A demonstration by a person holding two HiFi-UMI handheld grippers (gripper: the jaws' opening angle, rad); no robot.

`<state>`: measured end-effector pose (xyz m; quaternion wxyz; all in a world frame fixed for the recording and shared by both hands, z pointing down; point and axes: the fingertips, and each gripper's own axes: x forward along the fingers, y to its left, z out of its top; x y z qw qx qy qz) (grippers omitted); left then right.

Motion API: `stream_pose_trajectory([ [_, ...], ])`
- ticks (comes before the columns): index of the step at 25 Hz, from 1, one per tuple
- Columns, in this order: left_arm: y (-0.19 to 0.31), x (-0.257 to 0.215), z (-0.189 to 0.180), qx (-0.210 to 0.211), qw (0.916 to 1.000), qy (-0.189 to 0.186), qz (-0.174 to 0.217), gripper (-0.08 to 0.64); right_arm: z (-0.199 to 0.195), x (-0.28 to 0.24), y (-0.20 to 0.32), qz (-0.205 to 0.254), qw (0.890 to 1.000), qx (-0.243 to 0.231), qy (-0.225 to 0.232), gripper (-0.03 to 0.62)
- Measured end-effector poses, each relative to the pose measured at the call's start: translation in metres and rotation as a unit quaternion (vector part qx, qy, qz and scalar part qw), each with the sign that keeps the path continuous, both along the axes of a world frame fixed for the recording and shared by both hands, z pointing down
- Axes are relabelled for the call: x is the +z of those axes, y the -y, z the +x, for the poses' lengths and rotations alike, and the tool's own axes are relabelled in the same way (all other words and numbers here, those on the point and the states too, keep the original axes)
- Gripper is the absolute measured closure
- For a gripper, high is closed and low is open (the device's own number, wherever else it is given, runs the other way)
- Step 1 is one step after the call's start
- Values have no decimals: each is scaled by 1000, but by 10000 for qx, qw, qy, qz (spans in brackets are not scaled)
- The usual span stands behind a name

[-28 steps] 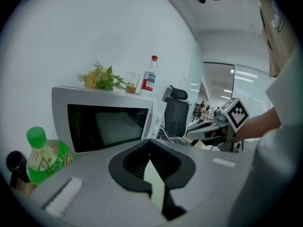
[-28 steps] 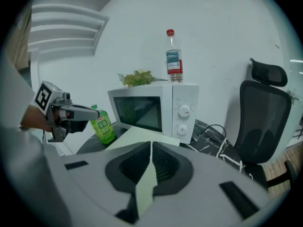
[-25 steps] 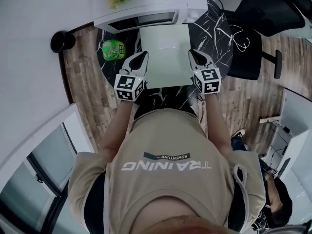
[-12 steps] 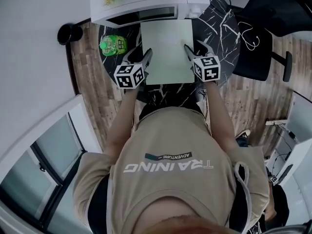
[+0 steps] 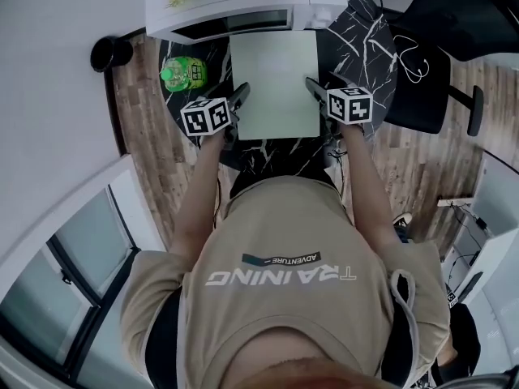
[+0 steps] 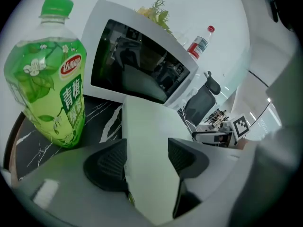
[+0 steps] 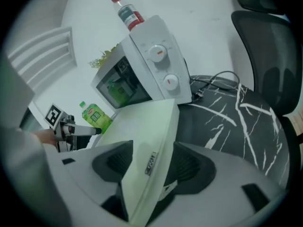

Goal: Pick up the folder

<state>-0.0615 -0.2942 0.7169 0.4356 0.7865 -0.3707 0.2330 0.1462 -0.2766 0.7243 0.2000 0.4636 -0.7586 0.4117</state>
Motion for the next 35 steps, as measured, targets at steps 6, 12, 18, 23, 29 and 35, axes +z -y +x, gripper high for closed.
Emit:
stream_pose_trajectory([
  [6,-6,18,5,71,9980,-287,-552,295,-4,29,-8,-806,9946,87,654,355],
  [12,-5,35,9,216,9964,-66,-818,279,-13,39,-9,-1395,9837,-91,1133,344],
  [18,-3,46,13,326,9945,-82,-995,258,-18,52,-5,-1844,9734,-111,1354,301],
  [23,-2,54,16,481,9900,-314,-1285,241,-20,55,-5,-1978,9713,-225,1300,296],
  [29,-1,59,20,654,9823,-709,-1606,218,-20,55,-5,-1910,9727,-192,1307,295],
  [35,-2,59,21,725,9814,-755,-1608,218,-21,56,-6,-2034,9694,-348,1326,295],
])
